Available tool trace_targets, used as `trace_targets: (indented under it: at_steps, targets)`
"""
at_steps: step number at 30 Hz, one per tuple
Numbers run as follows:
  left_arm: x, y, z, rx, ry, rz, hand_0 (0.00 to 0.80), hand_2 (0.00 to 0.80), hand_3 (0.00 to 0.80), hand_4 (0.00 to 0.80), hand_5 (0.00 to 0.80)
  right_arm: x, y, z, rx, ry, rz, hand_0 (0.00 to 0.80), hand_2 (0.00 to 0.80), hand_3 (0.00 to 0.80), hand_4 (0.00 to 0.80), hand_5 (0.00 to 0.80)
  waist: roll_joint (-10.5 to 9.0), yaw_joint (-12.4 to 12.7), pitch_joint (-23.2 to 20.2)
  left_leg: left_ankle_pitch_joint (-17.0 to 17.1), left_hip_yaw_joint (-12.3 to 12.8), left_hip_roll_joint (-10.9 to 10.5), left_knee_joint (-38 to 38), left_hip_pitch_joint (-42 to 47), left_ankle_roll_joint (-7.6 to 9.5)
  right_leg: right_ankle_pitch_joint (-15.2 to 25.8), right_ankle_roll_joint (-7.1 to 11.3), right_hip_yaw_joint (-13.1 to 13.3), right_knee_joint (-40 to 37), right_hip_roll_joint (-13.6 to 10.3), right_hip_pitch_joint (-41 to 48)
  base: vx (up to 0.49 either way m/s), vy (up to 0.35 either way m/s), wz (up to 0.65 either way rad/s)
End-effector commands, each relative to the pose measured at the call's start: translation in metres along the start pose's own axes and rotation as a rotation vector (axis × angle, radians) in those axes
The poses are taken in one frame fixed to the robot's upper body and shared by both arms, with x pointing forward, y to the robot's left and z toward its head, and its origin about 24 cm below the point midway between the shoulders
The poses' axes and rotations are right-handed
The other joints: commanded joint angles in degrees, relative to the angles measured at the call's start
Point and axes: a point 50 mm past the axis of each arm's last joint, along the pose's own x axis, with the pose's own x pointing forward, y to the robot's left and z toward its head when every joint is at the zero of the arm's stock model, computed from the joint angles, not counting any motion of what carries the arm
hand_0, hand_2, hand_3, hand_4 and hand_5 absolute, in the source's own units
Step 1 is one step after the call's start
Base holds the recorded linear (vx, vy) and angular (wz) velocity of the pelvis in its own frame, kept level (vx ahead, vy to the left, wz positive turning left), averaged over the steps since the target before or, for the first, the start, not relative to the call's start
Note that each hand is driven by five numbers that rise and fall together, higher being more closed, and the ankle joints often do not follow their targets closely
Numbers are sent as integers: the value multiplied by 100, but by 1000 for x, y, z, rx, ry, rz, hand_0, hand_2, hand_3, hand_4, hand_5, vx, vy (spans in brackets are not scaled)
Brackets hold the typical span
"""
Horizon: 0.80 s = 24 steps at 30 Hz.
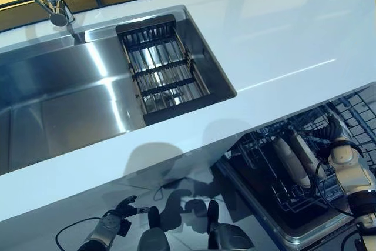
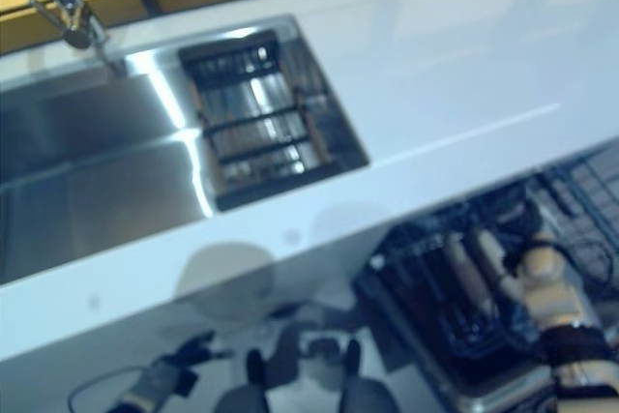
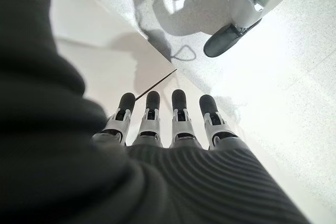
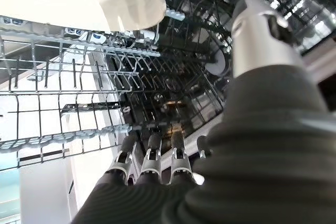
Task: Take plates into dishwasher
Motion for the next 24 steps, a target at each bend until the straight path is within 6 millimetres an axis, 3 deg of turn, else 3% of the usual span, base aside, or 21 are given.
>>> trace_targets:
  at_steps: [1, 10, 15, 20, 24]
  targets:
    - [2, -1, -3, -11, 20, 9, 0, 0, 0, 0, 0, -6, -19, 16, 64, -121, -71, 0, 0, 0, 0, 0, -226, -99, -297, 128, 232, -141, -64, -173, 254, -312, 22, 67, 50, 176, 22, 29, 21, -11]
    - [-1, -8, -18, -36, 55, 8, 0, 0, 0, 0, 0, -23, -42, 32, 144, -270, -151, 0, 0, 0, 0, 0, -314, -266, -466, 48, 410, -104, -55, -43, 280, -325, 25, 217, 16, 220, 77, 16, 15, -10]
    - [-3, -13, -28, -51, 80, 2, 0, 0, 0, 0, 0, -37, -60, 35, 327, -343, -295, 0, 0, 0, 0, 0, -336, -435, -585, -19, 577, -70, -40, 64, 296, -334, 37, 362, 35, 248, 87, 25, 29, -9]
    - [-4, -18, -34, -67, 93, -8, 0, 0, 0, 0, 0, -48, -66, 8, 528, -270, -456, 0, 0, 0, 0, 0, -319, -631, -705, -105, 772, -31, 34, 156, 307, -341, 55, 464, 55, 247, 92, 23, 40, -13]
    - [-5, -23, -39, -60, 103, -25, 0, 0, 0, 0, 0, -55, -57, -37, 763, -98, -543, 0, 0, 0, 0, 0, -266, -800, -830, -173, 939, -5, 90, 233, 302, -351, 66, 533, 57, 229, 106, 38, 33, -14]
